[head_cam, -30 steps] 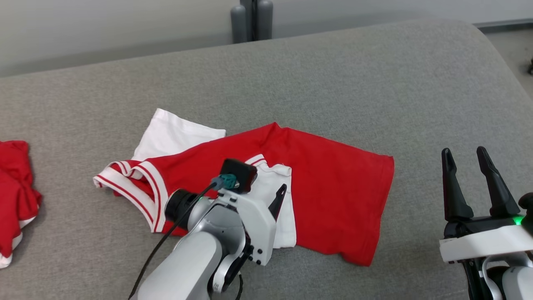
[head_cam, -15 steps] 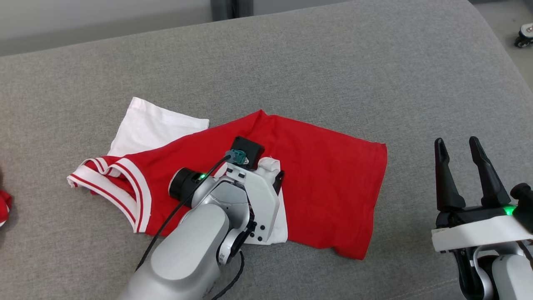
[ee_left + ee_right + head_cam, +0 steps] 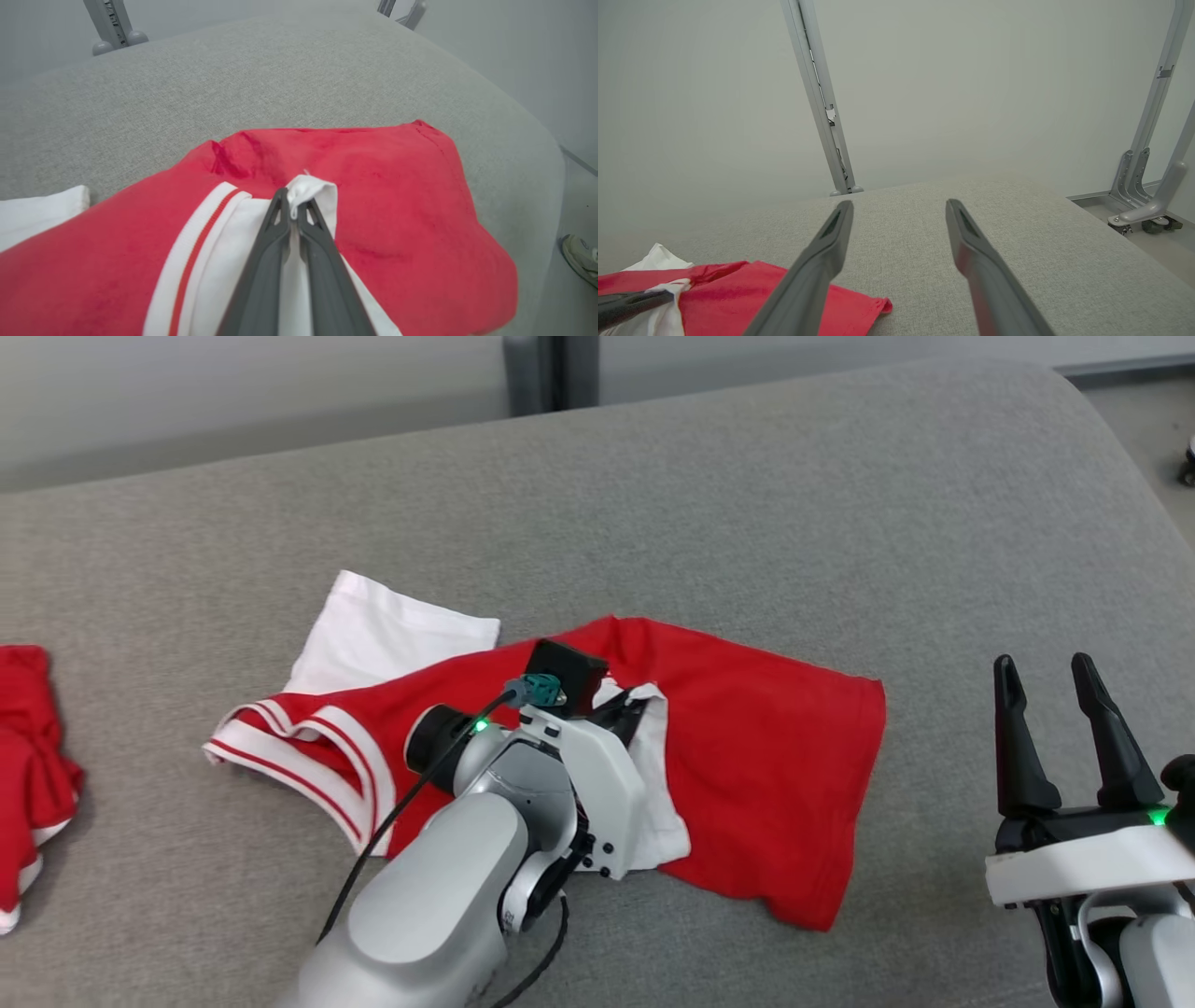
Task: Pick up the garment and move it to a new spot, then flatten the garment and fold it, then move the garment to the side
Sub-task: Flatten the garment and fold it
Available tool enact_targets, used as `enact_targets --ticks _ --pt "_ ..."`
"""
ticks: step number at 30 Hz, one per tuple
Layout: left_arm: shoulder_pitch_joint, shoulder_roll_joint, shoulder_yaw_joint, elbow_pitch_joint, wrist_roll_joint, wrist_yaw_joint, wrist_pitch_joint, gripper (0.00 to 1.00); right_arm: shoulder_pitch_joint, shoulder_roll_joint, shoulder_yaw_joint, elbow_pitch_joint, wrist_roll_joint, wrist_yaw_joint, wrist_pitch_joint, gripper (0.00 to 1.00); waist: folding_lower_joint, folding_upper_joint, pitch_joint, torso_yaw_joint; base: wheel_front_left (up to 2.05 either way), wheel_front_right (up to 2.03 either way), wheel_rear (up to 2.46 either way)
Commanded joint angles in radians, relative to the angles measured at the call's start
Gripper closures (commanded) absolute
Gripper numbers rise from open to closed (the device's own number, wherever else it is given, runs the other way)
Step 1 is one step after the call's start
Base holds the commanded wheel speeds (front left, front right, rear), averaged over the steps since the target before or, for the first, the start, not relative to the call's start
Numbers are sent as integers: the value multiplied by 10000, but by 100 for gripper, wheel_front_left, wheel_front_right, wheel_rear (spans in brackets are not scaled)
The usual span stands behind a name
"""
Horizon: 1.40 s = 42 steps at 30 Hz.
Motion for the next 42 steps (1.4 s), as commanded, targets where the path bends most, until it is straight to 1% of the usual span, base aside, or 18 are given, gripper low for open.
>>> enact_targets --ticks 1,4,7,9,10,12,17,21,23,24,25,26,27,30,35,42 --pt "263 102 43 -436 -142 -25 -97 100 193 -120 -122 1 -57 19 48 0 0 0 -450 454 0 0 0" --pt "689 576 168 -1238 -328 -1 146 100 349 -182 -187 -97 -73 19 172 0 0 0 -743 807 0 0 0" --pt "1185 1230 251 -2265 -468 108 493 100 558 -219 -274 -196 -95 19 304 0 0 0 -1012 1199 0 0 0" --pt "1563 1682 218 -2954 -561 96 844 100 689 -242 -381 -270 -125 19 379 0 0 0 -1158 1471 0 0 0" --pt "1563 1682 218 -2954 -561 96 844 100 689 -242 -381 -270 -125 19 379 0 0 0 -1158 1471 0 0 0" --pt "1853 2207 185 -3696 -568 116 1180 100 804 -273 -478 -343 -139 19 456 0 0 0 -1263 1728 0 0 0" --pt "2703 3123 315 -4956 -850 361 1796 100 1093 -315 -638 -526 -170 19 647 0 0 0 -1458 2218 0 0 0" --pt "3251 3652 231 -5455 -936 443 2062 100 1212 -324 -659 -639 -194 19 756 0 0 0 -1518 2449 0 0 0" --pt "3536 3738 203 -5560 -1032 501 2129 100 1256 -327 -674 -668 -196 19 789 0 0 0 -1540 2518 0 0 0" --pt "3674 3774 188 -5578 -1059 561 2113 98 1298 -326 -677 -666 -192 19 806 0 0 0 -1555 2543 0 0 0" --pt "3802 3828 160 -5549 -1070 607 2148 71 1332 -319 -676 -663 -195 19 821 0 0 0 -1568 2560 0 0 0" --pt "3907 3866 122 -5503 -1063 658 2158 16 1342 -305 -665 -664 -192 19 833 0 0 0 -1570 2573 0 0 0" --pt "4012 3846 95 -5440 -1092 681 2153 0 1342 -293 -642 -664 -186 19 848 0 0 0 -1572 2582 0 0 0" --pt "4226 3815 8 -5271 -1115 720 2055 0 1358 -268 -587 -667 -183 19 854 0 0 0 -1587 2578 0 0 0" --pt "4072 3685 454 -5446 -913 932 1152 0 1397 -336 -573 -668 -131 19 897 0 0 0 -1612 2559 0 0 0" --pt "3951 3562 1428 -5895 -531 1598 -525 0 1536 -356 -505 -687 -153 19 938 0 0 0 -1813 2511 0 0 0"
